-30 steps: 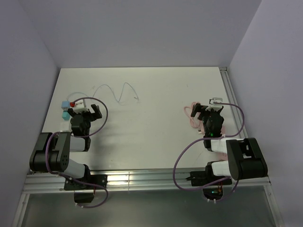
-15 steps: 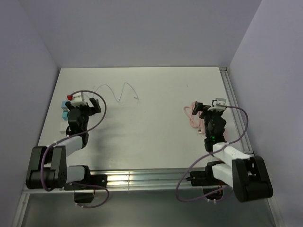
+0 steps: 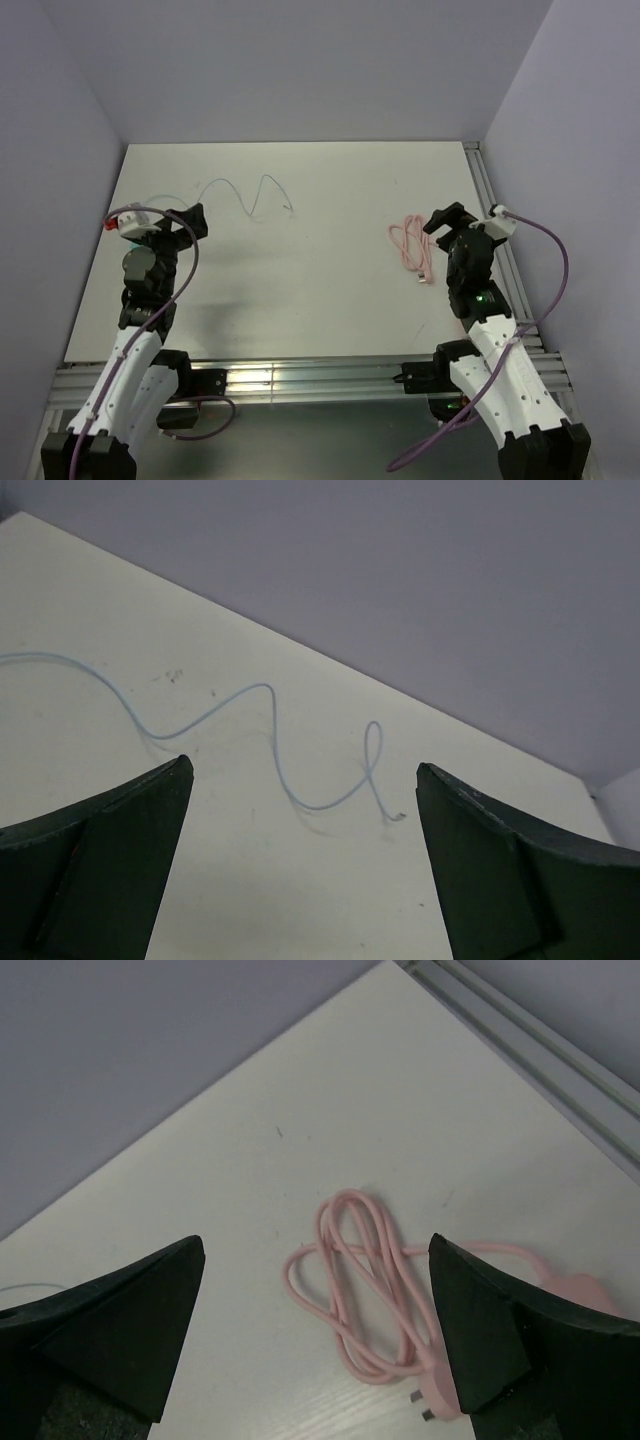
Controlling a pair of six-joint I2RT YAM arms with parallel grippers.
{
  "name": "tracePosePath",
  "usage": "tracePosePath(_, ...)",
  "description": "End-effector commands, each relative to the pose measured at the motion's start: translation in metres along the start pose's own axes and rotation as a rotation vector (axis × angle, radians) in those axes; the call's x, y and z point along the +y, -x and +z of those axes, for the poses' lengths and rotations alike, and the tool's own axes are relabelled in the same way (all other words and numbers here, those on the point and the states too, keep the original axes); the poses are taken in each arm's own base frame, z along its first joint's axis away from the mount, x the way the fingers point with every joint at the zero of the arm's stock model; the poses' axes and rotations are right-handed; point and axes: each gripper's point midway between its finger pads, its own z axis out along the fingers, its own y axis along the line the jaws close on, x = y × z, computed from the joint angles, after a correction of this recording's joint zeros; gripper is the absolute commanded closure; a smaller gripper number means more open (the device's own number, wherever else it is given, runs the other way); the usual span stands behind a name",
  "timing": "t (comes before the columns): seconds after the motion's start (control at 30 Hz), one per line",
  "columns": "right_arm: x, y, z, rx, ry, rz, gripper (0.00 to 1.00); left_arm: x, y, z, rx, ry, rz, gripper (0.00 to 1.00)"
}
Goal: Insert the plug
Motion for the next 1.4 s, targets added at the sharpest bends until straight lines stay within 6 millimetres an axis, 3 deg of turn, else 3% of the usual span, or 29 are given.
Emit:
tracePosePath(0.0, -0.032, -0.021, -0.007, 0.197, -0.218, -0.054, 0.00, -0.027, 0.017, -0.014, 0.023, -0.077, -0.106, 0.00)
tracePosePath(0.03, -0.034, -0.025, -0.006, 0.247, -0.240, -0.048, 0.00, -0.024, 0.012, -0.018, 0.056, -0.049, -0.138, 0.00)
tracePosePath(0.07, -0.048, -0.030, -0.003, 0.319, -0.323, -0.066, 0.00, -0.018, 0.021, -0.020, 0.038, 0.015, -0.189, 0.00)
tracePosePath(0.13, -0.063, -0.035, -0.001, 0.387, -0.404, -0.072, 0.00, -0.021, 0.027, -0.027, 0.046, 0.046, -0.305, 0.00)
tracePosePath(0.2, -0.094, -0.031, 0.000, 0.403, -0.567, -0.052, 0.00, -0.027, 0.026, -0.033, 0.114, 0.059, -0.346, 0.00)
tracePosePath(0.3, -0.113, -0.041, 0.002, 0.428, -0.647, -0.004, 0.02, -0.036, 0.018, -0.039, 0.215, 0.086, -0.442, 0.01)
tracePosePath(0.37, -0.136, -0.045, -0.001, 0.442, -0.739, 0.006, 0.03, -0.051, 0.012, -0.040, 0.287, 0.027, -0.446, 0.00)
tracePosePath(0.4, -0.144, -0.045, -0.001, 0.437, -0.773, 0.016, 0.03, -0.072, 0.003, -0.043, 0.374, -0.082, -0.450, 0.00)
tracePosePath(0.5, -0.170, -0.051, -0.007, 0.448, -0.857, 0.090, 0.04, -0.093, -0.018, -0.053, 0.531, -0.179, -0.487, 0.01)
tracePosePath(0.67, -0.182, -0.071, -0.024, 0.502, -0.888, 0.161, 0.05, -0.104, -0.030, -0.065, 0.603, -0.276, -0.480, 0.01)
tracePosePath(0.8, -0.180, -0.089, -0.034, 0.552, -0.884, 0.218, 0.05, -0.107, -0.011, -0.078, 0.540, -0.309, -0.414, 0.01)
tracePosePath(1.03, -0.154, -0.125, -0.039, 0.712, -0.751, 0.333, 0.11, -0.120, 0.020, -0.098, 0.499, -0.353, -0.374, 0.03)
tracePosePath(1.2, -0.109, -0.142, -0.041, 0.810, -0.575, 0.474, 0.14, -0.130, 0.022, -0.108, 0.549, -0.396, -0.394, 0.04)
tracePosePath(1.37, -0.043, -0.148, -0.030, 0.802, -0.386, 0.540, 0.15, -0.142, 0.027, -0.108, 0.575, -0.444, -0.411, 0.09)
